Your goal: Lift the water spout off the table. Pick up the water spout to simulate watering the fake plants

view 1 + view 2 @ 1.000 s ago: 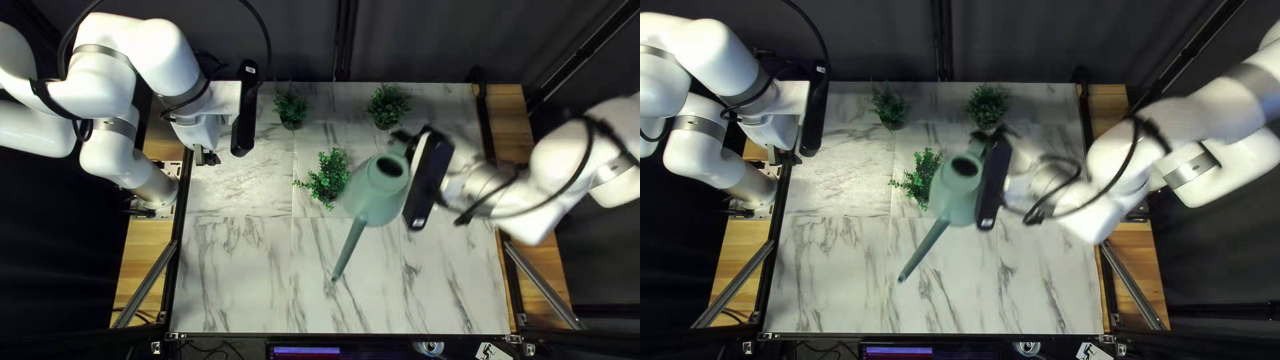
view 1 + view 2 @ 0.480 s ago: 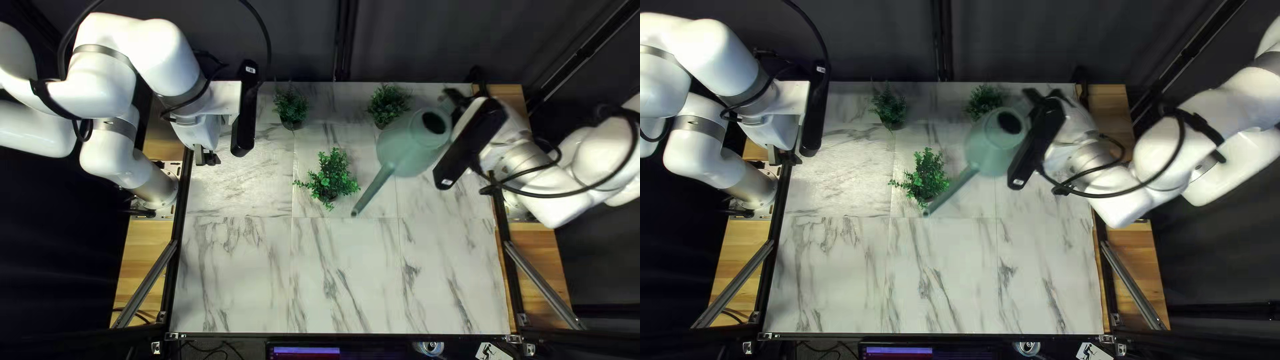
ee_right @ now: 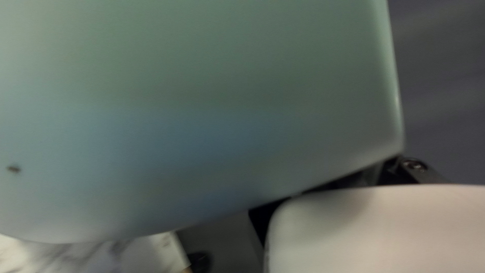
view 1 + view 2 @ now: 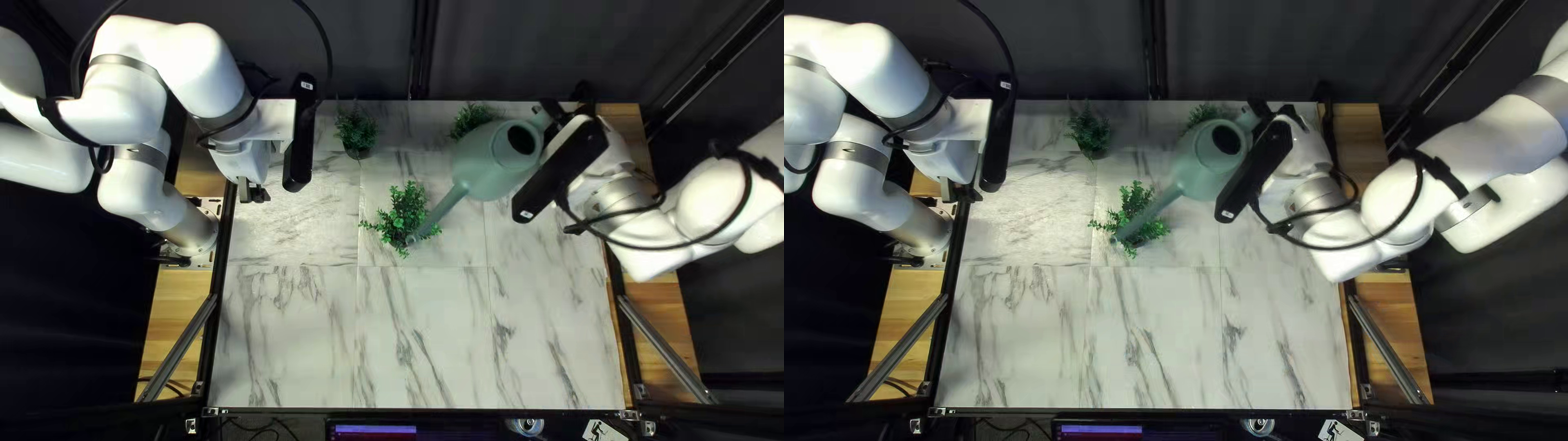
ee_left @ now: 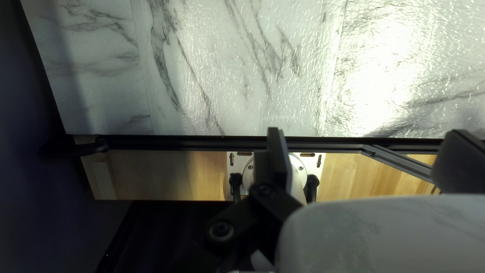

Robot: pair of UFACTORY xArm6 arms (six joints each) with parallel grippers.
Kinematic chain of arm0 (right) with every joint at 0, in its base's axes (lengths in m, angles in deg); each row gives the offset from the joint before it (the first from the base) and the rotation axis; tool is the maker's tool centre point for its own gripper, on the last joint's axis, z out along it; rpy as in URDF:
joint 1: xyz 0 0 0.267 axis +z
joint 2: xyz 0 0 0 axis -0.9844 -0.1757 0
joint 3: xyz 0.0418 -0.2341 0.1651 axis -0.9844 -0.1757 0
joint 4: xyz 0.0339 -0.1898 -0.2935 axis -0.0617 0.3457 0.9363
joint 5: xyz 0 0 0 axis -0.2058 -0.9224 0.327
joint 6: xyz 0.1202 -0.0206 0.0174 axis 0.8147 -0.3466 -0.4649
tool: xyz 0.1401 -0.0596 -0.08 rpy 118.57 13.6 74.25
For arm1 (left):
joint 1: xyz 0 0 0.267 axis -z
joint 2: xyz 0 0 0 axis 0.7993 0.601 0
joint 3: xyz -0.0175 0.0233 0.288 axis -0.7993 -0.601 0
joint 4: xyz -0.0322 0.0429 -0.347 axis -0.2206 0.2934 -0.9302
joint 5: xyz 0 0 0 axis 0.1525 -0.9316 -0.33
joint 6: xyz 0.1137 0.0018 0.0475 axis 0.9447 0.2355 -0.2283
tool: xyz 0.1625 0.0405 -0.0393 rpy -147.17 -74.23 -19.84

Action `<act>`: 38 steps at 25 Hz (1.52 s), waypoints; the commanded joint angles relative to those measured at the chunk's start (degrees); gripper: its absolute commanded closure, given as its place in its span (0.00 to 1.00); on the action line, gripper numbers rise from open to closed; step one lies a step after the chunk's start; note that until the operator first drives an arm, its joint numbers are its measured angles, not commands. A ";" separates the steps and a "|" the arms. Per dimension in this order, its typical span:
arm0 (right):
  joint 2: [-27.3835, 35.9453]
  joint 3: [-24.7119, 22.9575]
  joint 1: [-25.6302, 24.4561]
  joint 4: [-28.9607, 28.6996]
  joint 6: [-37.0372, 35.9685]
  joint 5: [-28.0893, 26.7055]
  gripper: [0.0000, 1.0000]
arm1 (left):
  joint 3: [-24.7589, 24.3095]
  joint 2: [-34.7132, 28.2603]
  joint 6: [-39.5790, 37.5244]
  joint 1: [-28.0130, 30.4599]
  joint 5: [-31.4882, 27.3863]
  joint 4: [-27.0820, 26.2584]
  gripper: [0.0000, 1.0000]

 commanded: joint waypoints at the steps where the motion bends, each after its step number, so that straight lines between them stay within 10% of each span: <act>1: 5.37 -7.24 1.25 8.98 -17.20 -3.08 1.00 | 0.00 0.00 0.00 0.00 0.00 0.00 0.00; 14: 7.62 -12.61 10.73 5.67 -23.58 -14.98 1.00 | 0.00 0.00 0.00 0.00 0.00 0.00 0.00; 25: -0.26 -5.53 -5.07 18.52 -29.44 -3.32 1.00 | 0.00 0.00 0.00 0.00 0.00 0.00 0.00; 38: -5.54 0.83 -12.54 26.21 -33.38 3.28 1.00 | 0.00 0.00 0.00 0.00 0.00 0.00 0.00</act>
